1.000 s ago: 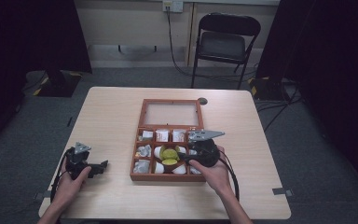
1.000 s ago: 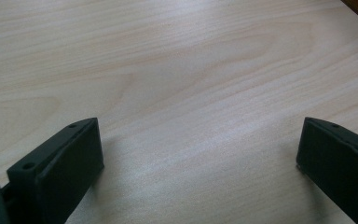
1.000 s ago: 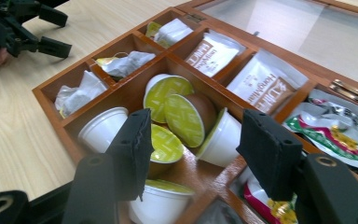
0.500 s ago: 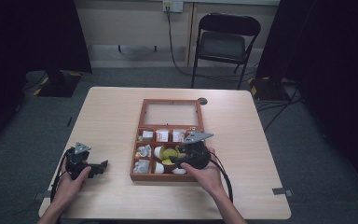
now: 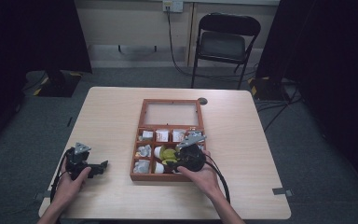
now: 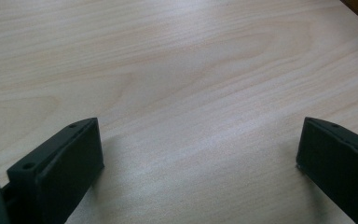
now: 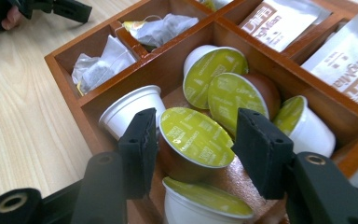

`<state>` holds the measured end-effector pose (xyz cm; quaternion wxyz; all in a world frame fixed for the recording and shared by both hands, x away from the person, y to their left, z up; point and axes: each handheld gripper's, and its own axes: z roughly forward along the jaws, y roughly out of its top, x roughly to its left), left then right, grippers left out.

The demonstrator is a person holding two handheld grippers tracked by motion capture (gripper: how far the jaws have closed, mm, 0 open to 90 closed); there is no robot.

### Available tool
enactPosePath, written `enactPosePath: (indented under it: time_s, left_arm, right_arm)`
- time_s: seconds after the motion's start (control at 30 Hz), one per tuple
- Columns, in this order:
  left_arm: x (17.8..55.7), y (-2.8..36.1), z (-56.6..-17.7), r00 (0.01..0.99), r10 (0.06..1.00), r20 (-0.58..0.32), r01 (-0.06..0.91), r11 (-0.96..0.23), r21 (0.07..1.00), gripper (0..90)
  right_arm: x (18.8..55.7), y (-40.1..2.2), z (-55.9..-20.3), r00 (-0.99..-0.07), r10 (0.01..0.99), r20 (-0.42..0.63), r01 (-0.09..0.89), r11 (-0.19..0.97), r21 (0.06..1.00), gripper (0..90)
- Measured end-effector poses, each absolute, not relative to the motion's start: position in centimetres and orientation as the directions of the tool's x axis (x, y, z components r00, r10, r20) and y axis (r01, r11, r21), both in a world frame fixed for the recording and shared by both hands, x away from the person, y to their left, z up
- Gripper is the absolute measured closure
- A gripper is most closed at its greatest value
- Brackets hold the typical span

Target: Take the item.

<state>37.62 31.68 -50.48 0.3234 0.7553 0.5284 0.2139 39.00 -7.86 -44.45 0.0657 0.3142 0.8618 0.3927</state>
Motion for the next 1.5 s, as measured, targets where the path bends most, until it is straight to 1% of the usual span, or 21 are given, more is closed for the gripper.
enactPosePath:
  time_s: [0.13,0.33,0.73,0.77,0.9,1.33,1.5]
  left_arm:
    - [37.6,31.7,-50.5,0.351,0.936,-0.018,0.660,-0.233,0.715,0.0]
    - [37.6,31.7,-50.5,0.353,0.936,-0.017,0.660,-0.236,0.713,0.0]
    - [37.6,31.7,-50.5,0.353,0.936,-0.018,0.660,-0.235,0.713,0.0]
    - [37.6,31.7,-50.5,0.353,0.935,-0.018,0.660,-0.236,0.713,0.0]
    - [37.6,31.7,-50.5,0.353,0.935,-0.018,0.660,-0.235,0.714,0.0]
    - [37.6,31.7,-50.5,0.353,0.935,-0.018,0.660,-0.236,0.713,0.0]
    - [37.6,31.7,-50.5,0.353,0.936,-0.016,0.660,-0.237,0.713,0.0]
  right_arm:
    - [39.0,-7.5,-44.9,-0.793,0.594,0.137,0.498,0.502,0.707,45.9]
    - [39.0,-7.1,-45.4,-0.797,0.586,0.145,0.506,0.517,0.690,46.8]
    - [39.2,-6.6,-46.4,-0.789,0.601,0.130,0.525,0.549,0.650,45.5]
    - [39.2,-6.4,-46.5,-0.791,0.599,0.128,0.525,0.556,0.644,47.1]
    - [39.2,-6.4,-46.6,-0.785,0.607,0.125,0.529,0.551,0.645,47.2]
    - [39.2,-5.9,-46.8,-0.773,0.630,0.070,0.528,0.580,0.620,46.2]
    - [39.2,-5.9,-46.8,-0.767,0.637,0.071,0.538,0.579,0.613,46.2]
